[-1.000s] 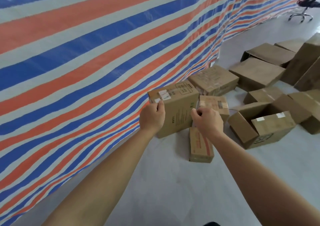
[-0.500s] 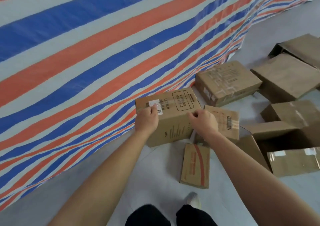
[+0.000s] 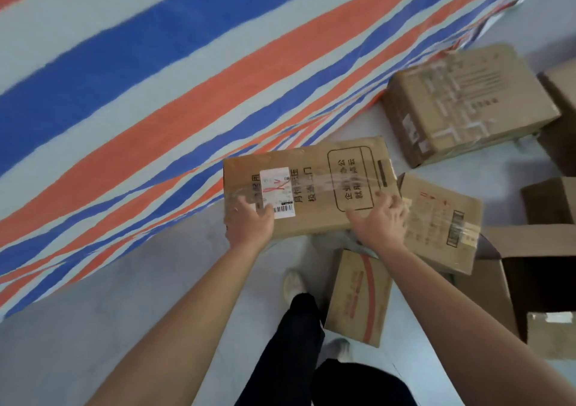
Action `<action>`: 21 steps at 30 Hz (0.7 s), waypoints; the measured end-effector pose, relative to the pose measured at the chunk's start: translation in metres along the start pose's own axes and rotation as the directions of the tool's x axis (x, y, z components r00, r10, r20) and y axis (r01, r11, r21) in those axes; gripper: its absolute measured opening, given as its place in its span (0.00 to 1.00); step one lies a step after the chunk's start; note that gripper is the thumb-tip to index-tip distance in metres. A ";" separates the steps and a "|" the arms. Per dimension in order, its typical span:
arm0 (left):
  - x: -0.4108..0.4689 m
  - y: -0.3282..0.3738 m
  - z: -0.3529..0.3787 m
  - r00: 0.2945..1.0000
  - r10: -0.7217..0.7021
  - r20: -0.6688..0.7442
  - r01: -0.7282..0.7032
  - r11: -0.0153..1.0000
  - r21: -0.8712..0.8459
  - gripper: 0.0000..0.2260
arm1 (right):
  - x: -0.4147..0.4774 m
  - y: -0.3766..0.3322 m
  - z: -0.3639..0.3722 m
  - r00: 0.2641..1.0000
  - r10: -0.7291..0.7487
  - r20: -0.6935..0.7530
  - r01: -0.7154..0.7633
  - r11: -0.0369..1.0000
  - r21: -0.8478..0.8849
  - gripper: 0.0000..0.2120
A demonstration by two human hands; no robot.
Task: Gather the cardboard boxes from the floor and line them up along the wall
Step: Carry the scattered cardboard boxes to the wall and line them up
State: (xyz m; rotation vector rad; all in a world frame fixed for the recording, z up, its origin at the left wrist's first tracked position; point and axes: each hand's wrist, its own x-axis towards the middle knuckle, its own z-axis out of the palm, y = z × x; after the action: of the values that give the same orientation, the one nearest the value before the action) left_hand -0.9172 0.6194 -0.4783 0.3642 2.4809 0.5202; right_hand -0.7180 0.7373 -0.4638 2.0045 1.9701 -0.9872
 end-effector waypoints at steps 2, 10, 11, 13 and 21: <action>0.031 0.000 0.018 0.998 -0.029 -0.056 0.031 0.999 0.038 0.33 | 0.035 0.001 0.015 0.998 0.062 -0.027 -0.062 0.998 -0.020 0.46; 0.085 -0.017 0.059 0.911 -0.391 -0.130 0.380 0.920 -0.097 0.41 | 0.113 0.018 0.044 0.978 0.186 -0.096 -0.178 0.980 0.090 0.58; 0.084 -0.019 0.063 0.901 -0.409 -0.147 0.396 0.911 -0.111 0.39 | 0.115 0.020 0.045 0.977 0.189 -0.097 -0.181 0.980 0.082 0.59; 0.083 -0.023 0.066 0.873 -0.450 -0.188 0.425 0.891 -0.160 0.36 | 0.114 0.025 0.044 0.973 0.213 -0.088 -0.204 0.974 0.101 0.62; 0.006 -0.033 0.028 0.795 -0.502 -0.340 0.498 0.860 -0.106 0.30 | 0.058 0.049 0.010 0.981 0.154 -0.116 -0.131 0.974 0.184 0.57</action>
State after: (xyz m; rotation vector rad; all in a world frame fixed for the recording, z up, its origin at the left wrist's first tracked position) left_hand -0.9103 0.6006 -0.5168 -0.4380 2.7670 0.3973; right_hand -0.6807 0.7745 -0.5197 2.3238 1.8243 -1.0548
